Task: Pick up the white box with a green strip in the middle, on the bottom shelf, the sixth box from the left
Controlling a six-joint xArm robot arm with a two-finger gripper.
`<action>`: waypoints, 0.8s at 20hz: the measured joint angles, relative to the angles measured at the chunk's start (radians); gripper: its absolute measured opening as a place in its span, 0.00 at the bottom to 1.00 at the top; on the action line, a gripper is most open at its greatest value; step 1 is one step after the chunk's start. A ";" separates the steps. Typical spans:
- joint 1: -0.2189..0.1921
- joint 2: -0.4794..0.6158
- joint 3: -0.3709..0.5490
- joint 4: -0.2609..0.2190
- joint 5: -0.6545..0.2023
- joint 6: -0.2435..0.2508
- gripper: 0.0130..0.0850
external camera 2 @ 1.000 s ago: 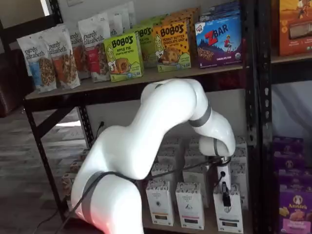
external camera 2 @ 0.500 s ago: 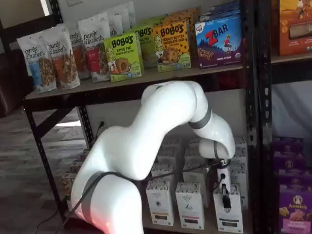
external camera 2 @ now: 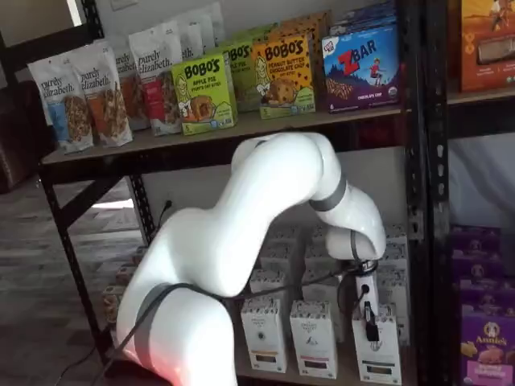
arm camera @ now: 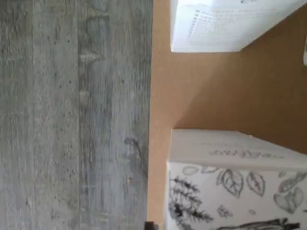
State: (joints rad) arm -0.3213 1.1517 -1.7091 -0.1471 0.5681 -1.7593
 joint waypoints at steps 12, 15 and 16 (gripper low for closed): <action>0.007 -0.093 0.177 -0.104 -0.126 0.105 0.50; 0.011 -0.155 0.291 -0.145 -0.181 0.151 0.50; 0.011 -0.178 0.332 -0.167 -0.201 0.173 0.50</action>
State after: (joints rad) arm -0.3102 0.9739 -1.3771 -0.3137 0.3672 -1.5863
